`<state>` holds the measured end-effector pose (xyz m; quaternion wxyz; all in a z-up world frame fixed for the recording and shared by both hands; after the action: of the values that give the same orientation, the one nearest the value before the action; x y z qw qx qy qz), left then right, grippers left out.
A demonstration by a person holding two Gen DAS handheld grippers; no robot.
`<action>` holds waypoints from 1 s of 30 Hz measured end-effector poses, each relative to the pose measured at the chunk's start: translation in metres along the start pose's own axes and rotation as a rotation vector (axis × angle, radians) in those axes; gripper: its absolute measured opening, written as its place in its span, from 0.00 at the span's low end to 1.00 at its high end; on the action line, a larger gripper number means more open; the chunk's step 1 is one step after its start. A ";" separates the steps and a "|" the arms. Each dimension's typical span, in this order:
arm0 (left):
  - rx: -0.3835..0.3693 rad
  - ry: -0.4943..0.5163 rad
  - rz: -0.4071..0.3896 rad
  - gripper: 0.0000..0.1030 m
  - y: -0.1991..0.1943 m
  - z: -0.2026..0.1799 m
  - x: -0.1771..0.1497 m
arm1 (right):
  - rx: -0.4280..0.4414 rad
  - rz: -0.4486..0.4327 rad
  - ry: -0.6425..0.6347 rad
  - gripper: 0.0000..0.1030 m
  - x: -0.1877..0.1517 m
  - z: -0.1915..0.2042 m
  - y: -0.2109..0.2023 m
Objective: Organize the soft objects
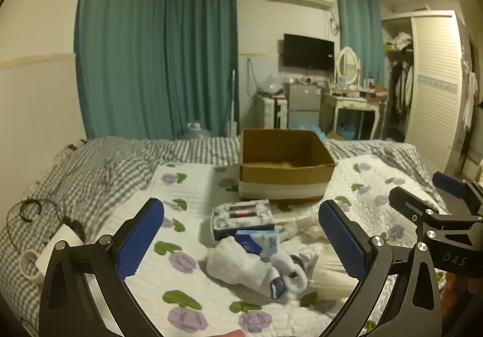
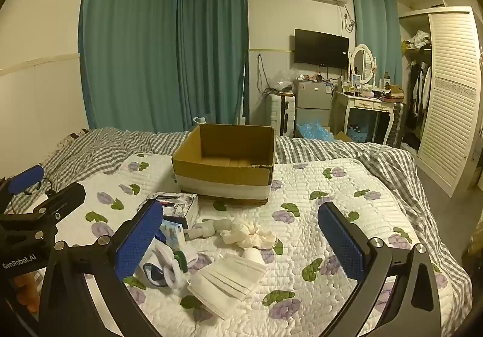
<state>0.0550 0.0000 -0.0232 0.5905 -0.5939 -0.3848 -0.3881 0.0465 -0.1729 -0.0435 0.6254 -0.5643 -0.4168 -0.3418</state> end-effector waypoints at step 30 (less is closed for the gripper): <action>0.002 0.010 0.003 1.00 0.001 0.001 -0.001 | -0.001 0.005 0.005 1.00 -0.004 0.000 0.003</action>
<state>0.0559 0.0014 -0.0244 0.5935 -0.5921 -0.3812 -0.3896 0.0474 -0.1726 -0.0484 0.6269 -0.5648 -0.4136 -0.3419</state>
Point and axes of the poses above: each gripper's, at about its wrist camera, not at the fingertips, and y roughly the way its jaws point, z to its left, x to its top, the point moved 6 cm from there along y, roughly the way its jaws point, and after that the axes turned 1 degree about z, right-handed, at the moved point
